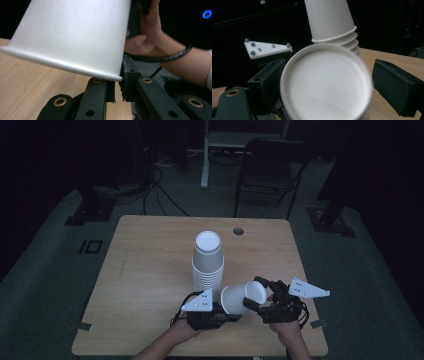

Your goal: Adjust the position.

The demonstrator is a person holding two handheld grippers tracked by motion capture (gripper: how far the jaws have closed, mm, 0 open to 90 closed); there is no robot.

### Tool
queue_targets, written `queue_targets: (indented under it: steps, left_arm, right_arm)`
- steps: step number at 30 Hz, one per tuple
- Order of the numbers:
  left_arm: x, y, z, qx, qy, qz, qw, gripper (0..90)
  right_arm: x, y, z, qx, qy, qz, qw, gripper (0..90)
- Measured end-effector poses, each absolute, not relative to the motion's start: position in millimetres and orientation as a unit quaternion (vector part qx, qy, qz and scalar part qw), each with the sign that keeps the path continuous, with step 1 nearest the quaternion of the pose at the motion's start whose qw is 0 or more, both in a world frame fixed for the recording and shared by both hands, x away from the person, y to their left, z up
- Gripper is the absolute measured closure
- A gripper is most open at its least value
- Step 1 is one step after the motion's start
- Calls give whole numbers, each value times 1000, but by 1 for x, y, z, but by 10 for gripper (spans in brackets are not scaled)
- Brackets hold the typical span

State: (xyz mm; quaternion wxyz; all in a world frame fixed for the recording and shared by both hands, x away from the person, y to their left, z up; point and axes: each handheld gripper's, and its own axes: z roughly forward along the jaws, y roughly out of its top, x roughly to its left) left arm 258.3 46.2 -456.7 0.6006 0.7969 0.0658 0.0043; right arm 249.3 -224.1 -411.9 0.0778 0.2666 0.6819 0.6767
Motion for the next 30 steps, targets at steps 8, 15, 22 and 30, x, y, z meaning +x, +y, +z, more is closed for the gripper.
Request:
queue_targets:
  steps: [8, 15, 22, 30]
  left_arm:
    - [258, 53, -456, 839, 38, 44, 541, 838]
    - [257, 60, -460, 868, 23, 76, 490, 838]
    - [257, 64, -464, 896, 5, 94, 434, 838]
    - [253, 60, -468, 913, -17, 119, 391, 838]
  right_arm:
    - [250, -228, -410, 268, 686, 671, 80, 121]
    - [252, -225, -408, 263, 714, 644, 82, 122]
    - [256, -216, -403, 245, 768, 586, 81, 131]
    - [260, -193, -394, 198, 838, 503, 71, 138]
